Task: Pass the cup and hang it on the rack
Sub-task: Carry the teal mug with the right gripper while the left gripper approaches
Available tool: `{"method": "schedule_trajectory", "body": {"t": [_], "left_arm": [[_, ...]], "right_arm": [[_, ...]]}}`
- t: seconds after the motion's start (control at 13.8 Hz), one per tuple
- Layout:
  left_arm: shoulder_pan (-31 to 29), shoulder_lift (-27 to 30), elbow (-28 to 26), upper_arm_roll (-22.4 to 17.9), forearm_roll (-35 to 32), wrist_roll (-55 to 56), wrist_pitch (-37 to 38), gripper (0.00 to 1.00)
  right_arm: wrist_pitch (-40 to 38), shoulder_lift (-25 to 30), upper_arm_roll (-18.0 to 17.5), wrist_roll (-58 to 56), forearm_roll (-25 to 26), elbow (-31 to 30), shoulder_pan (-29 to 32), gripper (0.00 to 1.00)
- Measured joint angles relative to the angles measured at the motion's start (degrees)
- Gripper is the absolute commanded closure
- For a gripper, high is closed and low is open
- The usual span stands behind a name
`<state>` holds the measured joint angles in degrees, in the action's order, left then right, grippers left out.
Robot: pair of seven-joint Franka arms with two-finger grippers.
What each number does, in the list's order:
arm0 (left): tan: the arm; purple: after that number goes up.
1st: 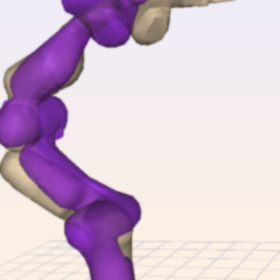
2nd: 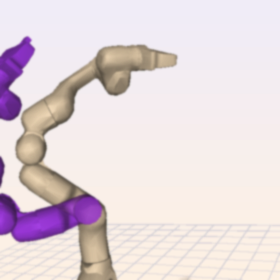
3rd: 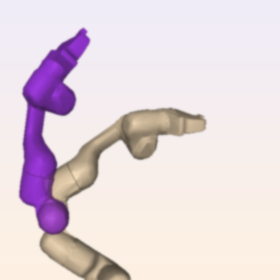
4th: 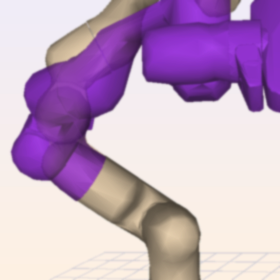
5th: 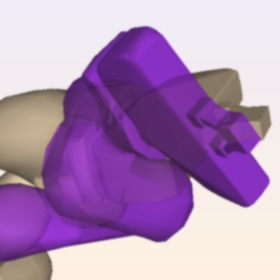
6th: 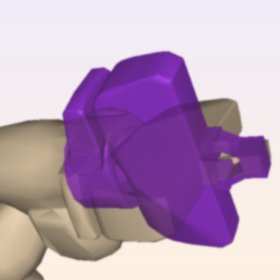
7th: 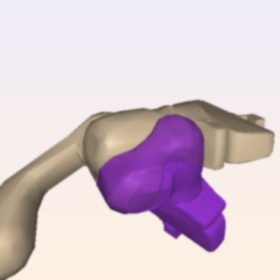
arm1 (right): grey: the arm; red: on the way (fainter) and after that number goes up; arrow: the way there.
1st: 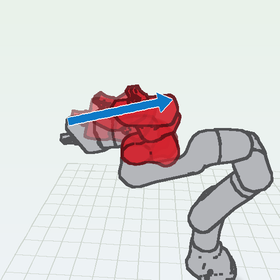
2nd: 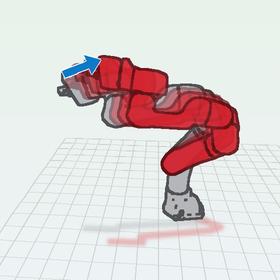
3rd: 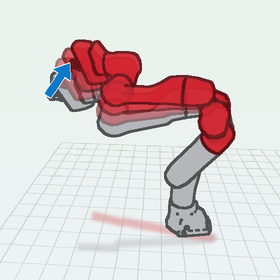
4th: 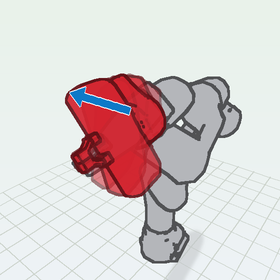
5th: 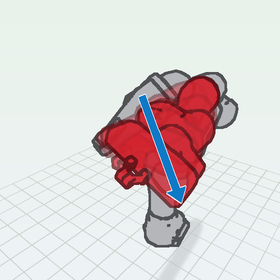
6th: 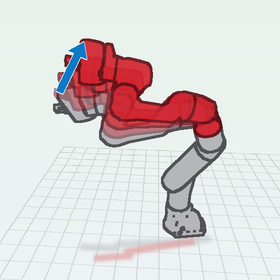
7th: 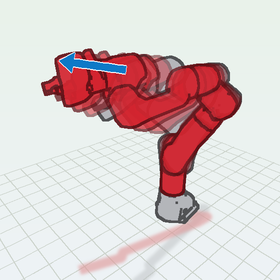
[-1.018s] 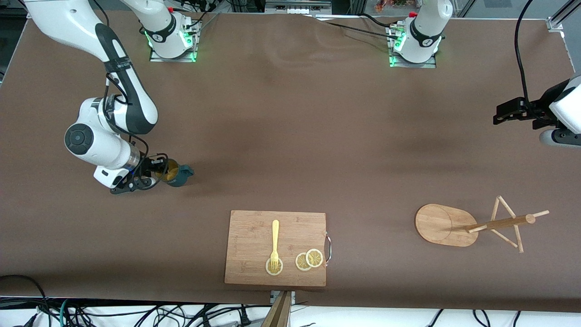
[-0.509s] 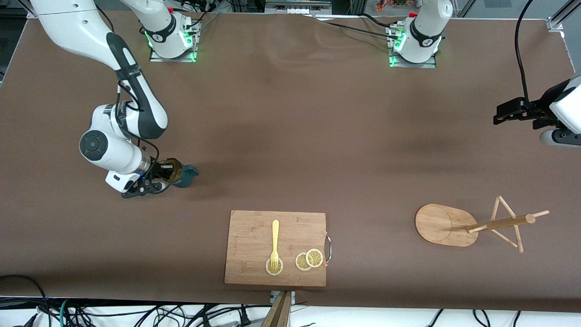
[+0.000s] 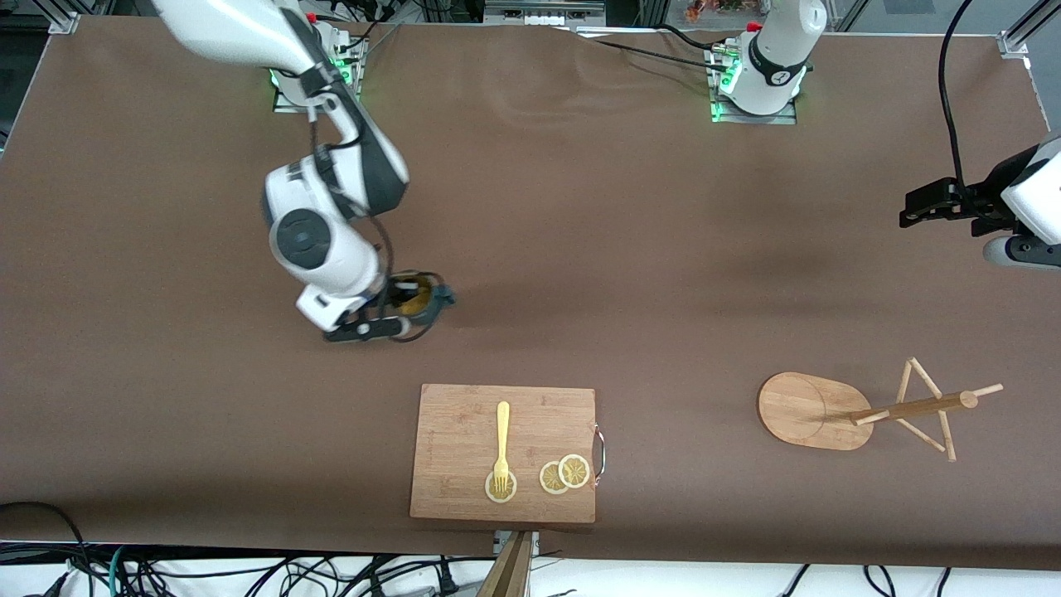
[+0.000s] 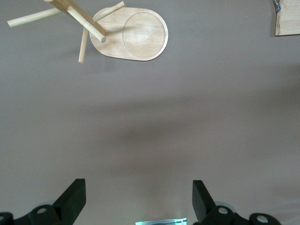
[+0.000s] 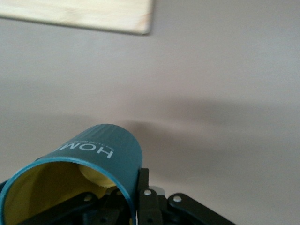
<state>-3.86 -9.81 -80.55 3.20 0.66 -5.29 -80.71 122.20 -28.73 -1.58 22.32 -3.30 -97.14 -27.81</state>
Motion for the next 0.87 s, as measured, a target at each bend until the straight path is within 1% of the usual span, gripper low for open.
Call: {"method": "schedule_trajectory", "body": {"t": [0.07,0.22,0.36,0.58,0.73,0.87], "left_arm": [[0.01,-0.07,0.0,0.01,0.0,0.0,0.0,0.0],[0.04,-0.3,0.0,0.05,0.0,0.0,0.0,0.0],[0.09,-0.37,0.0,0.09,0.0,0.0,0.0,0.0],[0.23,-0.37,-0.01,0.2,0.02,0.0,0.34,0.0],[0.93,-0.38,-0.02,0.3,0.02,0.0,1.03,0.0],[1.63,-0.39,-0.07,0.33,0.02,0.0,1.22,0.0]], "right_arm": [[0.06,-1.04,-0.04,3.78,0.0,1.41,-2.78,1.0],[-0.02,-4.42,-0.11,11.18,0.0,6.23,-8.18,1.0],[-0.11,-9.15,-0.08,19.16,0.04,12.23,-13.96,1.0],[-0.13,-15.88,0.32,27.47,0.48,20.26,-21.51,1.0],[-0.24,-18.83,0.48,32.08,2.32,23.85,-24.9,1.0],[-0.28,-20.63,0.63,35.45,3.07,25.66,-26.89,1.0]]}}
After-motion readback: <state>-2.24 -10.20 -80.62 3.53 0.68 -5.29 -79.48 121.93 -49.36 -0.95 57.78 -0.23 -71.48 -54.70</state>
